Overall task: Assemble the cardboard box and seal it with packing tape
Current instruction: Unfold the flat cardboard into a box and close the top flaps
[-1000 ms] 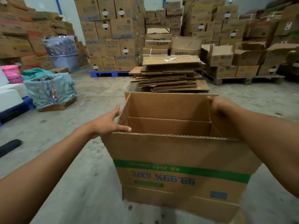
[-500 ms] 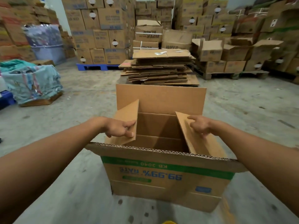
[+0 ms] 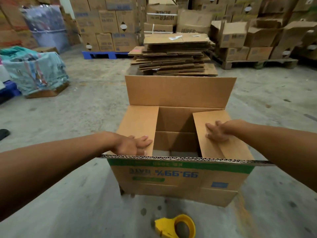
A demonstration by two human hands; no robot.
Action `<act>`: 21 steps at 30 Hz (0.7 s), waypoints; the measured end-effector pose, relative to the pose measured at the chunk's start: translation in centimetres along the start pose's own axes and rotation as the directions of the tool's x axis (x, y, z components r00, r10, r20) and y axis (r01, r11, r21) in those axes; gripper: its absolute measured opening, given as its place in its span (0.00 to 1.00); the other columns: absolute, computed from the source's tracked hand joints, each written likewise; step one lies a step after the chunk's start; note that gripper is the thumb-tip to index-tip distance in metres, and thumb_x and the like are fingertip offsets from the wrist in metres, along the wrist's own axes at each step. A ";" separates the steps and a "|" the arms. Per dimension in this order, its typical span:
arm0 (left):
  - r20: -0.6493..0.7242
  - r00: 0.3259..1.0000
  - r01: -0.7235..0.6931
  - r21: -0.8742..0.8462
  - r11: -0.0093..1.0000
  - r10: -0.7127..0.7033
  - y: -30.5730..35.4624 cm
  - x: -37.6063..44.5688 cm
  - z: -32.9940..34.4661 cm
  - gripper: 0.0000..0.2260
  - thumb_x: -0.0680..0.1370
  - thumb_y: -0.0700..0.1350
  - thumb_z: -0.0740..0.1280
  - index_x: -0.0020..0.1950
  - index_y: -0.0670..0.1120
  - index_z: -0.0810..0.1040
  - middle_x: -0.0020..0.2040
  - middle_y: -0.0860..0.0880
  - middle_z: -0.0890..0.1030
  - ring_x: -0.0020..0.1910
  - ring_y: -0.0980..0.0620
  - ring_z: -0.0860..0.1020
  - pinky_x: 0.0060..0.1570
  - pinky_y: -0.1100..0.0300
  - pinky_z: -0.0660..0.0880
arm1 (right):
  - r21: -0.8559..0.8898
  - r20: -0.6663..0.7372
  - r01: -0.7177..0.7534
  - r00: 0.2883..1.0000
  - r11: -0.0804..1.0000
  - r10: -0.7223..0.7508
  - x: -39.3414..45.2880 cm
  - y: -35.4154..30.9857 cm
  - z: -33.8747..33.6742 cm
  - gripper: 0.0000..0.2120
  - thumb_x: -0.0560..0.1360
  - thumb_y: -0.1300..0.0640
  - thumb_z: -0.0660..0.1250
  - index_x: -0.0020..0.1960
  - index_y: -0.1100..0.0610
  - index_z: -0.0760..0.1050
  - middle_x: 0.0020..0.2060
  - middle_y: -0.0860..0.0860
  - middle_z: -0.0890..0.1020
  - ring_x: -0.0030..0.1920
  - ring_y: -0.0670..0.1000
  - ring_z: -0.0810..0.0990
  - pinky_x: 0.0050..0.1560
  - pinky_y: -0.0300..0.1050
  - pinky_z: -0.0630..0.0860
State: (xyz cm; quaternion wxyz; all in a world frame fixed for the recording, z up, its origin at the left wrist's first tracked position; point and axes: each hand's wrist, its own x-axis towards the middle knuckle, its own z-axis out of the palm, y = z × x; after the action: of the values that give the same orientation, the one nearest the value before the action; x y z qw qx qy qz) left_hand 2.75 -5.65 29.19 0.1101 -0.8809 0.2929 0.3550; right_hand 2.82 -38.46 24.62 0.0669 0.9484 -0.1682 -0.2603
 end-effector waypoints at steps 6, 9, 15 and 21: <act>-0.100 0.994 0.049 0.016 0.999 -0.047 0.1 1.7 1.6 0.30 0.80 0.65 0.44 0.77 0.57 0.33 0.78 0.51 0.32 0.77 0.38 0.36 0.73 0.41 0.42 | -0.086 -0.234 -0.071 0.971 0.994 0.050 -2.3 -1.6 3.2 0.28 0.81 0.41 0.46 0.79 0.48 0.48 0.77 0.59 0.55 0.74 0.67 0.59 0.69 0.65 0.62; -0.242 0.969 0.037 -0.061 0.997 -0.050 -0.7 3.2 3.3 0.29 0.79 0.67 0.43 0.76 0.63 0.35 0.78 0.55 0.32 0.77 0.41 0.35 0.73 0.38 0.40 | -0.109 -0.331 -0.050 0.943 0.993 0.011 -4.0 -2.3 3.8 0.25 0.81 0.45 0.49 0.76 0.52 0.54 0.73 0.60 0.64 0.70 0.65 0.66 0.65 0.60 0.68; -0.402 0.914 -0.018 -0.167 0.986 -0.051 -1.5 5.0 4.6 0.27 0.78 0.68 0.44 0.75 0.68 0.39 0.78 0.58 0.35 0.77 0.45 0.33 0.72 0.39 0.35 | 0.054 -0.408 0.099 0.910 0.994 -0.068 -2.8 -2.6 -1.4 0.16 0.80 0.50 0.58 0.63 0.54 0.75 0.53 0.54 0.81 0.51 0.56 0.79 0.49 0.49 0.78; -0.424 0.904 -0.025 -0.179 0.984 -0.054 -1.6 5.0 4.7 0.27 0.78 0.68 0.45 0.75 0.68 0.40 0.78 0.58 0.35 0.77 0.46 0.33 0.72 0.40 0.34 | 0.235 -0.667 0.231 0.745 0.944 -0.017 -1.1 -3.7 -8.7 0.22 0.78 0.53 0.62 0.72 0.51 0.65 0.69 0.58 0.70 0.67 0.60 0.70 0.60 0.60 0.73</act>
State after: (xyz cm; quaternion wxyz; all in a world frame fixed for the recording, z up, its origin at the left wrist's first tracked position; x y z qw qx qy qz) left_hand 3.92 -4.68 22.27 -0.0340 -0.9458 0.2699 0.1774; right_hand 7.44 -34.26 31.81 -0.0422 0.9868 -0.1076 0.1138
